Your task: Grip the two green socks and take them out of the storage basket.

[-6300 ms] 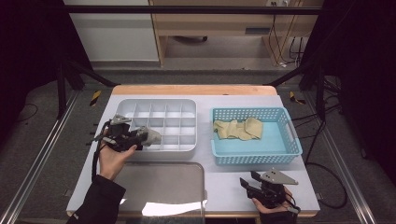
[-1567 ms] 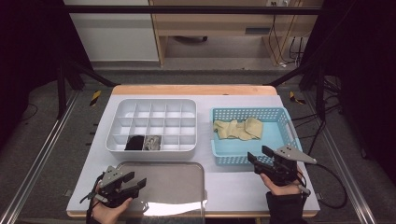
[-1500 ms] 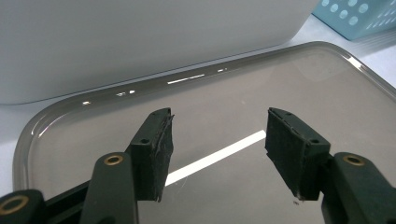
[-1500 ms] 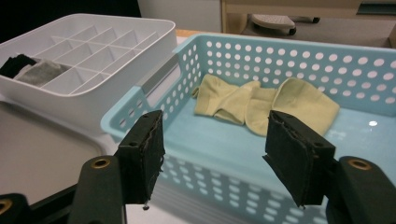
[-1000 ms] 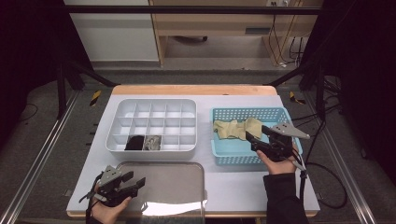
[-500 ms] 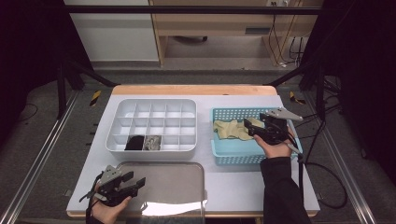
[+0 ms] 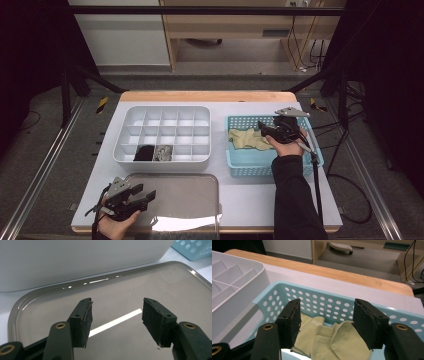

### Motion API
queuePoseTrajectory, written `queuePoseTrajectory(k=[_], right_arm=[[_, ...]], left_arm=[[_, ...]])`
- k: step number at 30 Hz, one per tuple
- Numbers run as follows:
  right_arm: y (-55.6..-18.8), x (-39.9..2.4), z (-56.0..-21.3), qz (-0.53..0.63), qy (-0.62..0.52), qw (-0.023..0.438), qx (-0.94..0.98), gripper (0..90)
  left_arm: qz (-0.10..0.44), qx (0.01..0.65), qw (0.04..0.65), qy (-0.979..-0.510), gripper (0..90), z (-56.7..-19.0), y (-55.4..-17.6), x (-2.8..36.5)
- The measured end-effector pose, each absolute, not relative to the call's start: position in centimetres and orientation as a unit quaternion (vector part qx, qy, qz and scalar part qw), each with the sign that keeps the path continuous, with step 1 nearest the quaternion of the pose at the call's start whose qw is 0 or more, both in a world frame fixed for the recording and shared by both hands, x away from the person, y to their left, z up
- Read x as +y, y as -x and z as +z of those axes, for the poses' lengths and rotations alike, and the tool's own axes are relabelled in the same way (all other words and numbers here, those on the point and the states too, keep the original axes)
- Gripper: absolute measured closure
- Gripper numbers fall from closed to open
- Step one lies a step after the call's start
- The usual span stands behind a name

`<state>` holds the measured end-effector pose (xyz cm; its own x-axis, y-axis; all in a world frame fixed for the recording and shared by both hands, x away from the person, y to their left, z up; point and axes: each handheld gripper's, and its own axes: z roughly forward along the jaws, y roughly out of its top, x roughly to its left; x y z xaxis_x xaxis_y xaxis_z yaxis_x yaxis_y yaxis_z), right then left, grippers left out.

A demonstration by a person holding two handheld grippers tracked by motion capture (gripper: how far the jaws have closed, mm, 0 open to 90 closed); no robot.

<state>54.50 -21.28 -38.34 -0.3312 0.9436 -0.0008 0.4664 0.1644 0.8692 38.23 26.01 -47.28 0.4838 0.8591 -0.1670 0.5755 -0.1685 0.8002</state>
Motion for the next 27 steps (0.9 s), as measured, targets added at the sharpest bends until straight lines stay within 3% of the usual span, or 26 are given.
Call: queuePoseTrajectory(k=[18,27], right_arm=[[-57.2,-20.7,-42.4,0.362,-0.525,0.265,0.723,41.1],[-57.9,-20.3,-43.9,0.342,-0.526,0.256,0.735,36.1]], left_arm=[[0.162,0.478,0.426,-0.750,40.5,-47.4,-38.3,25.9],[0.161,0.479,0.425,-0.751,40.5,-47.5,-38.3,25.9]])
